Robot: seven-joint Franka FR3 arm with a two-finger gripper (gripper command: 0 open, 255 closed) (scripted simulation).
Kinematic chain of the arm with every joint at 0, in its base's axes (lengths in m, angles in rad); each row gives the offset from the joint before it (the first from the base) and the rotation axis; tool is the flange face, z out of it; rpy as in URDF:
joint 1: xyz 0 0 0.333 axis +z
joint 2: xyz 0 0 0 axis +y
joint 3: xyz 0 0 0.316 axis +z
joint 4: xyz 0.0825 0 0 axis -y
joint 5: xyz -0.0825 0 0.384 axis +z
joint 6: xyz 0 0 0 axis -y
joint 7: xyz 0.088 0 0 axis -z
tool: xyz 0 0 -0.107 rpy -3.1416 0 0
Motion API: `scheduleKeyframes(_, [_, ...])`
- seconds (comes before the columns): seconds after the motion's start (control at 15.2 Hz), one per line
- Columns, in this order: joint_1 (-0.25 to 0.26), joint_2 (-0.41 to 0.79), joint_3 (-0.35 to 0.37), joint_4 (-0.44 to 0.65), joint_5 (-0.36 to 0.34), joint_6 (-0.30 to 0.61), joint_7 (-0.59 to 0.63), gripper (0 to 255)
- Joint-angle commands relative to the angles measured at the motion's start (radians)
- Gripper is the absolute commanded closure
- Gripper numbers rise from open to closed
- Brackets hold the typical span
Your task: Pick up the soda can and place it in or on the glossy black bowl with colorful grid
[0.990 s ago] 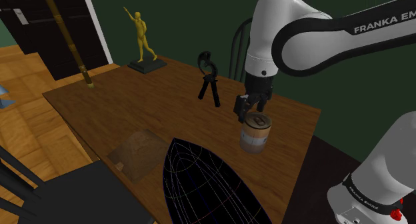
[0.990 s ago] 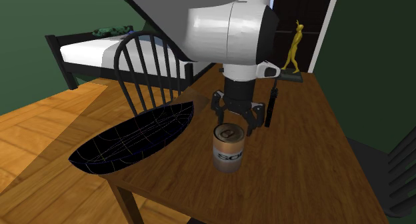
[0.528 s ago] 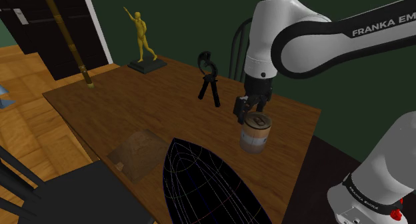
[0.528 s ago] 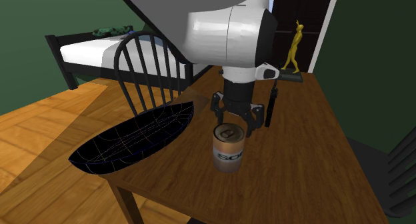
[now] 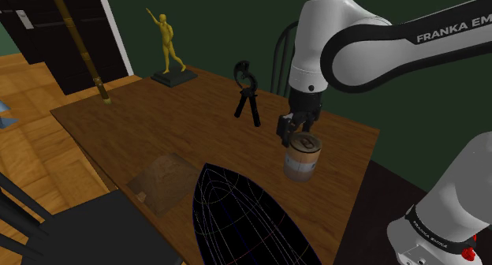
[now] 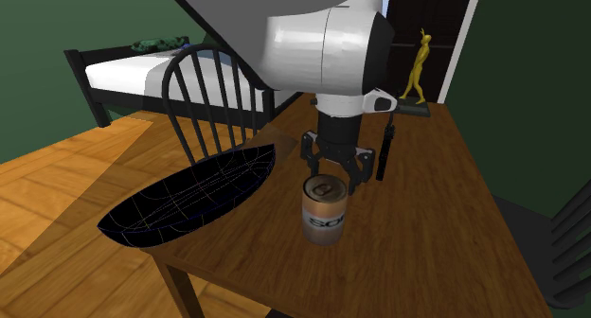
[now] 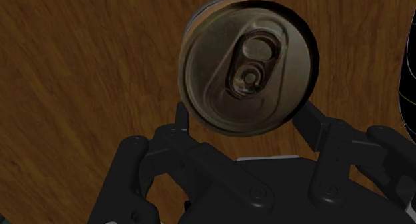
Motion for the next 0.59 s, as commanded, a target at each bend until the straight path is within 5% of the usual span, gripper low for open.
scheduleKeyframes(0.0, [0.000, 0.001, 0.001, -0.001, 0.000, -0.001, 0.000, 255])
scheduleKeyframes(0.53, [-0.002, -0.027, -0.016, 0.072, -0.006, -0.101, -0.001, 255])
